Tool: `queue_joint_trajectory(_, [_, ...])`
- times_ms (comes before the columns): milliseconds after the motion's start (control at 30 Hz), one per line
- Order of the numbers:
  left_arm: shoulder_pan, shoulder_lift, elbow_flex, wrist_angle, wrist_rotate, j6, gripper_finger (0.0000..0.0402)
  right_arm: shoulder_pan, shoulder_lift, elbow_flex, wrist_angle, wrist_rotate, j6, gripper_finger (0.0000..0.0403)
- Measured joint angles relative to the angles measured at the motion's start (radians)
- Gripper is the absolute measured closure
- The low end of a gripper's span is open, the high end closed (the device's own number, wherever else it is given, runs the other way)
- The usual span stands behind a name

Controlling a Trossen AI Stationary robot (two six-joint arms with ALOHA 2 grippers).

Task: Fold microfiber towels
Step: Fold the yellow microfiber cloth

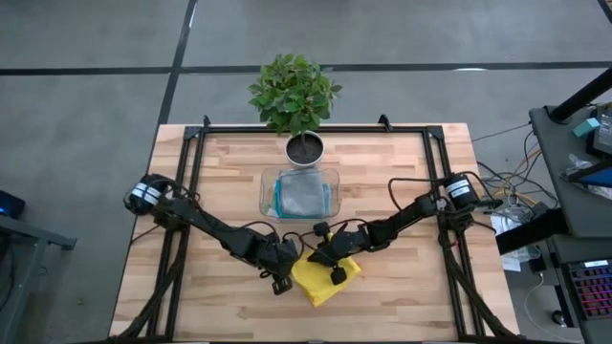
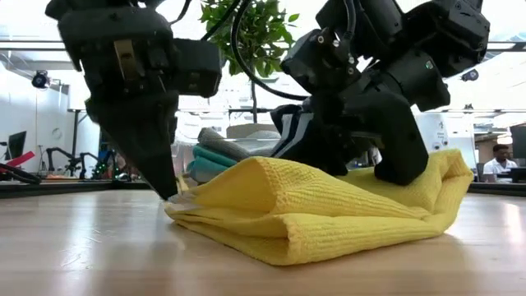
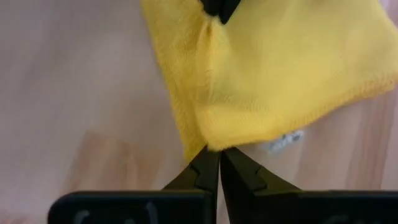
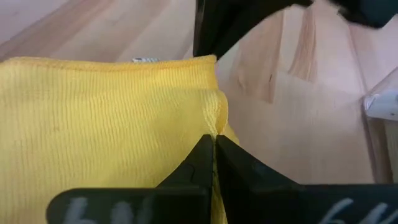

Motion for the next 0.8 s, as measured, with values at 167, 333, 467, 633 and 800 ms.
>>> queue_joint_trajectory(167, [0.000,-0.040,0.019,-0.082,0.005,-0.018,0.0401,0.000,0.000,-0.001,-0.016,0.000,0.000,0.0394])
queue_joint_trajectory(333, [-0.001,-0.074,0.021,-0.023,-0.001,-0.040,0.0402,0.000,0.000,-0.001,-0.016,0.000,0.000,0.0394])
queue_joint_trajectory(467, [-0.013,-0.057,0.020,0.157,-0.050,-0.025,0.0401,0.000,0.000,-0.001,-0.015,0.001,0.000,0.0394])
queue_joint_trajectory(633, [-0.018,0.037,0.016,0.360,-0.059,0.016,0.0401,0.000,0.000,-0.002,-0.016,0.002,0.014,0.0394])
queue_joint_trajectory(800, [-0.020,0.115,0.021,0.455,0.002,0.009,0.0401,0.000,0.000,-0.006,-0.019,0.009,0.026,0.0394])
